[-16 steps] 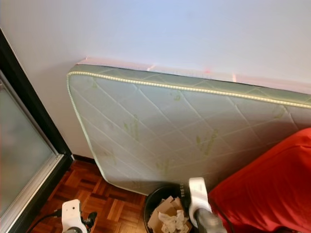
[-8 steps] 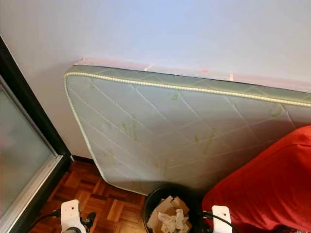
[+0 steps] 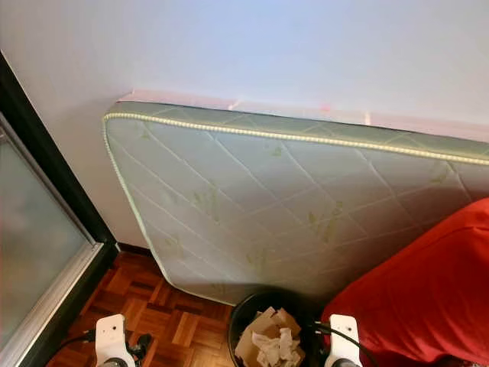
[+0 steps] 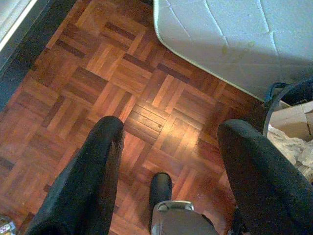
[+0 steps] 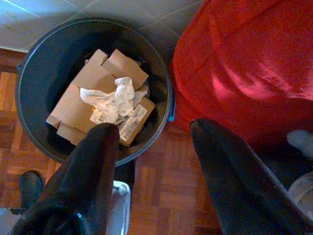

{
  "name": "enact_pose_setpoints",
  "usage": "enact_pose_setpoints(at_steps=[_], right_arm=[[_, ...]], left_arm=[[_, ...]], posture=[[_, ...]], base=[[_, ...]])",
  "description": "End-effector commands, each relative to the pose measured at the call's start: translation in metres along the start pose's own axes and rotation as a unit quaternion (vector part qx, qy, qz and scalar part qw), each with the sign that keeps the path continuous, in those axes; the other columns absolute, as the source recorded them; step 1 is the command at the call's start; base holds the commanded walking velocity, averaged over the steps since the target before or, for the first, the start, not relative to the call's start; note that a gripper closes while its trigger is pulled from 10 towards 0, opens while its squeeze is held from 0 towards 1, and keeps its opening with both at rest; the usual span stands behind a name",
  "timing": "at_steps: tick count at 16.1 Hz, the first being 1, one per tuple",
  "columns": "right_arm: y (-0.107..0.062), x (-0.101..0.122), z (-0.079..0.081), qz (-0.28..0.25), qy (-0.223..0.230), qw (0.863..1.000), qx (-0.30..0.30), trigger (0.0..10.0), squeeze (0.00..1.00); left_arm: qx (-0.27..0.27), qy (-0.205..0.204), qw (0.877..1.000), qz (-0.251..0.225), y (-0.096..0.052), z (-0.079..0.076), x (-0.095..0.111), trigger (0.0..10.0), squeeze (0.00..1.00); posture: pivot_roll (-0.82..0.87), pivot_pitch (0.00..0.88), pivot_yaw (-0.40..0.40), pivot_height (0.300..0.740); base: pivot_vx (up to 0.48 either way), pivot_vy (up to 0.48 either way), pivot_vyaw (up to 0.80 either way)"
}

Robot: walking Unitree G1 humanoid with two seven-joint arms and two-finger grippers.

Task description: Clean up the room

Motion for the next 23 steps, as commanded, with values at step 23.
enact_pose_setpoints(at_steps=[23], right_arm=[[-0.001,-0.009,0.016,0.011,-0.017,1.000,0.021,10.0,0.00]], left_arm=[[0.004,0.012,1.000,0.020,-0.003,0.010,-0.008,10.0,0.00]], posture=[[0.06,0.000,0.009,0.740]], base=[[0.000,0.000,0.00]])
Point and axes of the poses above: a point about 5 cm out from each wrist's last joint towards the gripper, its own y axis pointing out of the wrist towards the gripper, its own x axis along the axis of the wrist's last joint, z = x × y, the point moved 3 cm from there along y, pointing out of the wrist towards the gripper, and after that the axes turned 10 degrees about -y, right-handed, at the moved point
